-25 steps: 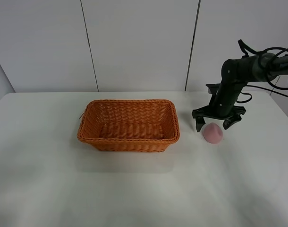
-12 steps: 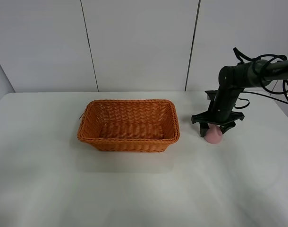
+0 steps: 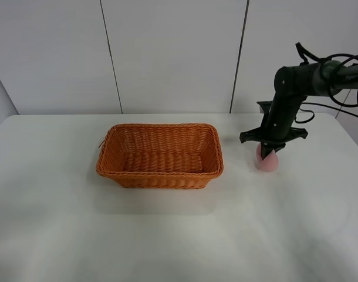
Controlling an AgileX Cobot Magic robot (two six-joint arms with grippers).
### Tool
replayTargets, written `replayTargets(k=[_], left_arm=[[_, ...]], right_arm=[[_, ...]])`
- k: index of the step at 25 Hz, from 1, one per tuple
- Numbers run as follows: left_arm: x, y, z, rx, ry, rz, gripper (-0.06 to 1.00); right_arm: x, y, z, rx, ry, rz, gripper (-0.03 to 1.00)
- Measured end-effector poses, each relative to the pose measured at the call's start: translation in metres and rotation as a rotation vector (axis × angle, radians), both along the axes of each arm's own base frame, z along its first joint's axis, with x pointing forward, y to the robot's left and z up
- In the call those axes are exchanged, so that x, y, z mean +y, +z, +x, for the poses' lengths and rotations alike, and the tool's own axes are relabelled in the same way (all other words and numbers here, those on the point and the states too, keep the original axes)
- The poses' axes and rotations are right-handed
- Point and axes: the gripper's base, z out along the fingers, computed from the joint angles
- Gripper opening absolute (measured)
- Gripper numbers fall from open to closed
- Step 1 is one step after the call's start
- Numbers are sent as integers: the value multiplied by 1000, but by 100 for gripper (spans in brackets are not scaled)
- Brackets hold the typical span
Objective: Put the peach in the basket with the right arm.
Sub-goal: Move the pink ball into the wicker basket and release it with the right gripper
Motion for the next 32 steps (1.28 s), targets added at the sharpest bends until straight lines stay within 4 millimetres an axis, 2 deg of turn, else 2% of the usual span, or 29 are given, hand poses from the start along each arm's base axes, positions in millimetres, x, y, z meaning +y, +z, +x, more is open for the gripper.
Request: replayTargets(k=[5,8,12,15,17,21,27,32], left_arm=[[0,0,0,0,0,0,99],[0,0,0,0,0,0,99],[0,0,0,0,0,0,99],[0,0,0,0,0,0,99],[0,0,0,0,0,0,99],[0,0,0,0,0,0,99],[0,0,0,0,0,0,99],[0,0,0,0,0,0,99]], right_arm=[[2,69,14,-91,3,11,0],[2,98,22,-166,7,12,0],[4,120,28,-242,10,17,0],[14,124,27,-255,35,13,0],[30,124,24,-252,69,16,0],[76,124,12,-249,170,29,0],[155,124,-20,-245,351,55,0],[202,123,-44,-277,458,88,0]])
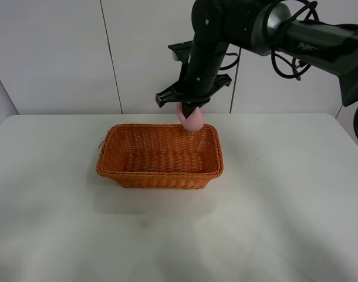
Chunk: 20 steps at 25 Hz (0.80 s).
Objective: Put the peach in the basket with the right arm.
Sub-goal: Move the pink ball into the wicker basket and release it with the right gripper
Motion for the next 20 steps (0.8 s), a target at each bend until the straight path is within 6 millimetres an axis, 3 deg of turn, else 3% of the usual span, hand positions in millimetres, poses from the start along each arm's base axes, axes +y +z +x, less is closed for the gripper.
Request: replayTargets(k=[4,10,15,17,20], left_arm=[[0,0,0,0,0,0,99],[0,0,0,0,0,0,99],[0,0,0,0,0,0,99],[0,0,0,0,0,0,99],[0,0,0,0,0,0,99]], right_arm=[[22,-15,-4,-9,41,10,0],[36,-76,9,52,42,-3,0],[40,-110,12,103,38,-26,2],[40,-117,12,117,29,-29,10],[40,-119,12,130,2,-28,38]])
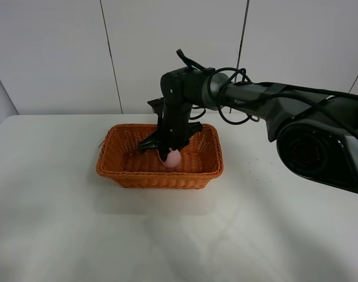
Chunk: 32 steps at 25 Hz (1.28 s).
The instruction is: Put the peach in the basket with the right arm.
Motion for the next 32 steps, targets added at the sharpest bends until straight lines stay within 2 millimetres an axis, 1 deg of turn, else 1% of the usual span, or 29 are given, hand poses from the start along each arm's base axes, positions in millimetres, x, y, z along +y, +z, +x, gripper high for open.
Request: replayTargets(k=[1,2,3,5,7,9,11,15,18,20,23,26,27,29,32], left_arm=[[0,0,0,0,0,0,99],[0,0,0,0,0,0,99],[0,0,0,0,0,0,99],[0,0,0,0,0,0,99],[0,0,0,0,0,0,99],[0,0,0,0,0,0,99],[0,0,0,0,0,0,99],[0,0,0,0,0,0,99],[0,0,0,0,0,0,99],[0,0,0,0,0,0,99],[0,0,0,0,0,0,99],[0,0,0,0,0,0,99],[0,0,0,0,0,0,99],[0,0,0,0,0,0,99],[0,0,0,0,0,0,99]], right_arm=[[0,0,0,2,-5,0,49],[0,0,0,4,-6,-1,56],[0,0,0,5,-6,-1,62],[0,0,-1,8,-6,-3,67],[-1,4,-2,12,-6,-6,68],[-2,14,-2,0,-5,0,69],[-1,34,-1,-21,-4,14,69],[1,87,4,-107,-2,58,70],[2,116,6,-183,-3,113,70],[1,126,7,-205,-8,129,70],[-5,127,11,-205,-24,126,70],[-20,126,21,-204,-59,121,70],[-28,126,27,-206,-75,118,70],[-47,126,38,-211,-106,110,70],[-89,126,60,-218,-192,98,70]])
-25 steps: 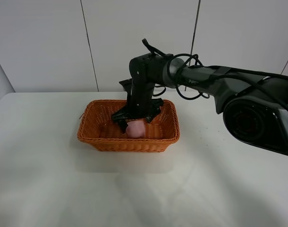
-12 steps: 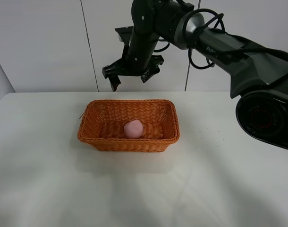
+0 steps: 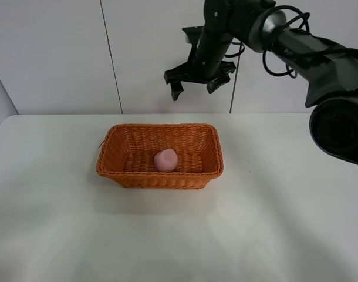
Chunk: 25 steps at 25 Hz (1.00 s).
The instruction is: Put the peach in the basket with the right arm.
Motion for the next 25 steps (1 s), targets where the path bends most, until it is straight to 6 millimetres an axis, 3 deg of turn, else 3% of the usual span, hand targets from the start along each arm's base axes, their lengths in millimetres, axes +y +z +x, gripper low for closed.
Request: replayTargets(k=[7,13,17,25], left_arm=[[0,0,0,0,0,0,99],[0,0,0,0,0,0,99],[0,0,0,0,0,0,99],[0,0,0,0,0,0,99]], right_arm=[[-113,0,37,-10,-234,-29,70],[-183,0,47,-9,-371,-35,70],[-204,0,48,-7,-412,-32,70],[-204,-4,33,54,-387,-48,70]])
